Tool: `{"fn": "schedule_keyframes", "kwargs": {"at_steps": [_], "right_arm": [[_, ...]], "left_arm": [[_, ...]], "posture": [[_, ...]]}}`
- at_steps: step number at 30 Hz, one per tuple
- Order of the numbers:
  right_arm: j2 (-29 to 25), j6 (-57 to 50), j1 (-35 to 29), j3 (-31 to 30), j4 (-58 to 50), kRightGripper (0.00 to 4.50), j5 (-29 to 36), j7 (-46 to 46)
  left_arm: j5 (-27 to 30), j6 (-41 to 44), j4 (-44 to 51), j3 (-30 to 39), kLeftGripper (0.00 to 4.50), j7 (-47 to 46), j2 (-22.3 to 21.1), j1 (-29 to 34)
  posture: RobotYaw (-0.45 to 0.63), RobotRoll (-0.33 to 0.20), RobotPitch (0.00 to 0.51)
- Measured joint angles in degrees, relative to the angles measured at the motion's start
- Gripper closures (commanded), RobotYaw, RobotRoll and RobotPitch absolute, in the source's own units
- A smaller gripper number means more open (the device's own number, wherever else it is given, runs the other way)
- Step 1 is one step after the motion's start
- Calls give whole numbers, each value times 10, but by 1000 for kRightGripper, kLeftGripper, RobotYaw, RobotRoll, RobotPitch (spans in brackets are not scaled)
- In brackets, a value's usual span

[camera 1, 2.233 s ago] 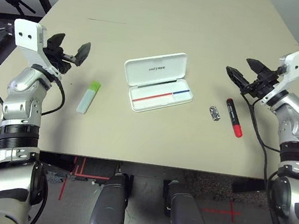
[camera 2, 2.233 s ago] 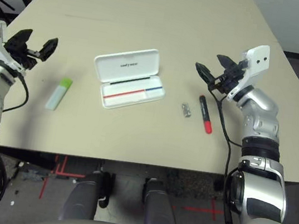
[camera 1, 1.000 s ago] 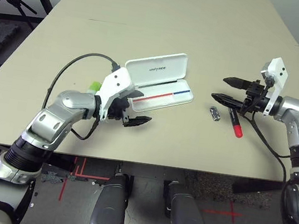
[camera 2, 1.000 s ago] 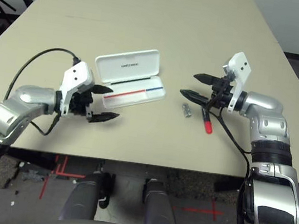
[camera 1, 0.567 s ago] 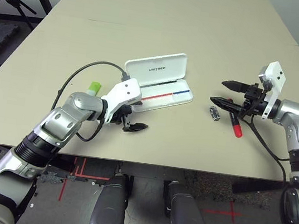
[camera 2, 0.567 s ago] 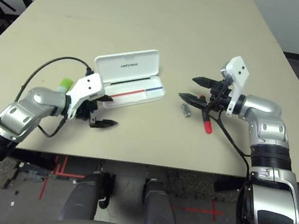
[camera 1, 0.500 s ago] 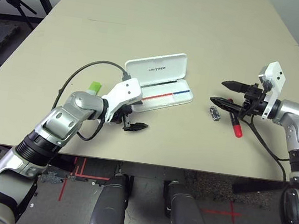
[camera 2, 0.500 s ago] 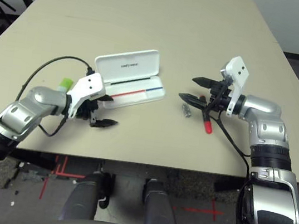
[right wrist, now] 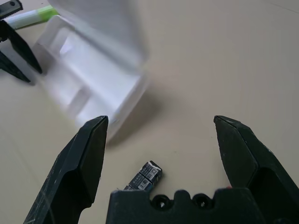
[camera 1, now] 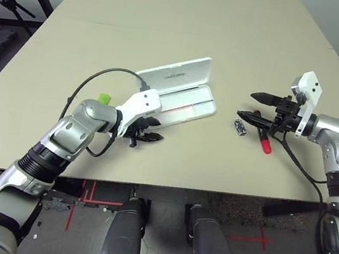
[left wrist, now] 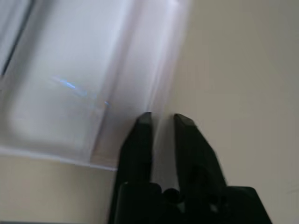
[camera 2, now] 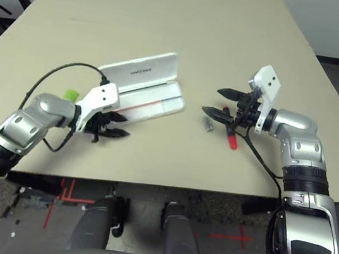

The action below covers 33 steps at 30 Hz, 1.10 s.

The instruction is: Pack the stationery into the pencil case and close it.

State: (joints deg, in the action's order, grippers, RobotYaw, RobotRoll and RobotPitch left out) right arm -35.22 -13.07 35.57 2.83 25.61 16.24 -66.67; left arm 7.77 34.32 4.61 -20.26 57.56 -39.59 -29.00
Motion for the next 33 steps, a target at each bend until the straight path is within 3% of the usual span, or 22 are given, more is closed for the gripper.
{"fn": "schedule_keyframes", "kwargs": {"at_steps": [9,19,26,33], "right_arm": [[0,1,3,-5,0,0,0,-12],[1,1,5,-18,-3,0,0,-24],[-1,-21,-13,-35,-30,0,6,-57],[-7,-52,-30,-48,-60,0,11,-85]], "left_arm": [[-6,-9,-3,-4,4482,44,-27,-16],[-14,-76,36,-6,4482,111,-105,13],[-12,-139,36,10,4482,128,-111,46],[-12,-144,36,12,4482,129,-106,49]], "posture": [[-21,0,144],[-9,0,142],[-5,0,147],[-7,0,152]]}}
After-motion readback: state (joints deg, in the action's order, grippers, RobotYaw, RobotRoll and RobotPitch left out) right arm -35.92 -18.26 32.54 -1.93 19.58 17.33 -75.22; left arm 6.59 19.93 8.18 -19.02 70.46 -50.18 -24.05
